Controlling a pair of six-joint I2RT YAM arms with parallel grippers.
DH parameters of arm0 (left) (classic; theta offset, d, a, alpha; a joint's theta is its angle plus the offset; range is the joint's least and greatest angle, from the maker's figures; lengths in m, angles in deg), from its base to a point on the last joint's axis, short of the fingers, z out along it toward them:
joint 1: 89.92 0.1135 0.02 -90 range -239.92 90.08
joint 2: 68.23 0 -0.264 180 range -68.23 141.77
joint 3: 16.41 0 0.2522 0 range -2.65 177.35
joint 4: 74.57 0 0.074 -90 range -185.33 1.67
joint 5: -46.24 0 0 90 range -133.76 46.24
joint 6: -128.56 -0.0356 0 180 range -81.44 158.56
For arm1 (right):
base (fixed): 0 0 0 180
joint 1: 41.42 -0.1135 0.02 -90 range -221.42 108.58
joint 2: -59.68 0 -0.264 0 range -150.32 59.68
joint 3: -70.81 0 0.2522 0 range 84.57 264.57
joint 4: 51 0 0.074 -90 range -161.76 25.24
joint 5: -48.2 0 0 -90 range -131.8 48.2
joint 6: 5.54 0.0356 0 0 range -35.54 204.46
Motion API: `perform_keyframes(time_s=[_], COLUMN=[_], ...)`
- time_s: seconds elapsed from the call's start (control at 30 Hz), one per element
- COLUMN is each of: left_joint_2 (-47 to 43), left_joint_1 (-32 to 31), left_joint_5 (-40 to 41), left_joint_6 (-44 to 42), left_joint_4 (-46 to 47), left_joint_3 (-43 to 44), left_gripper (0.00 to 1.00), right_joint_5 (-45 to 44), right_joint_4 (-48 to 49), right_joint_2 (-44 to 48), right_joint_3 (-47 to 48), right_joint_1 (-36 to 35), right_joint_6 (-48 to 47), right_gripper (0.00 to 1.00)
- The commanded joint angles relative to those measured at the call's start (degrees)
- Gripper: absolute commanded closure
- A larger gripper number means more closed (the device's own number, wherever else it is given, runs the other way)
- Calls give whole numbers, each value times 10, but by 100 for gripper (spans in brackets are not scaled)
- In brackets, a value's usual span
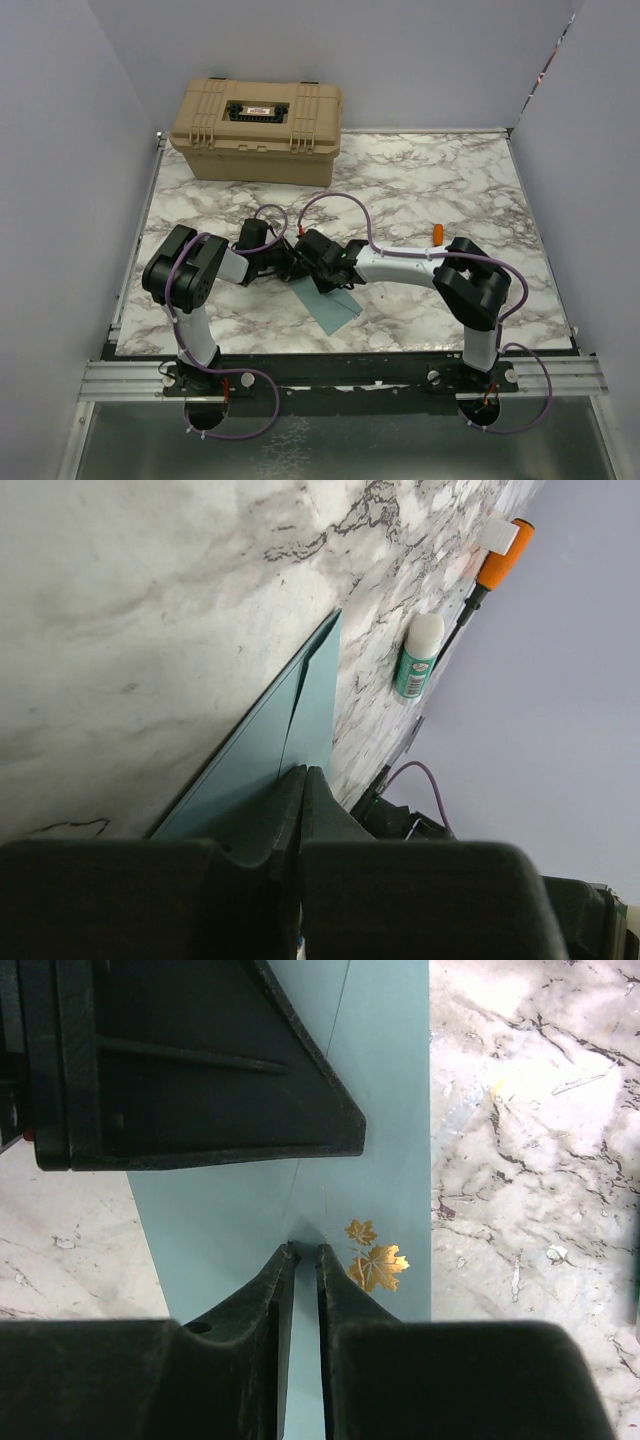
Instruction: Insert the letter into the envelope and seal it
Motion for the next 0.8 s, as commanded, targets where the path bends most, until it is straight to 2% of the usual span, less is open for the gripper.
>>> perform_keyframes(time_s=[0.0, 0.2, 0.37, 0.77], left_joint_2=[32, 33, 31, 35], left_joint_1=[3, 3, 4, 4], left_joint_5=[61, 61, 64, 67], left_joint_6=[-22, -30, -44, -53], left_joint_4=[-52, -60, -75, -88], left_joint_3=[-14, -9, -4, 1], left_gripper=[100, 100, 100, 100], right_joint_5=[14, 10, 13, 34], right_joint_4=[-91, -133, -155, -171], right_joint_2=[-27, -49, -53, -20], right_joint_3=[-30, -28, -46, -108], right_joint_1=[-12, -11, -9, -10], right_joint_6=[6, 23, 71, 93], right_gripper=[83, 83, 89, 90])
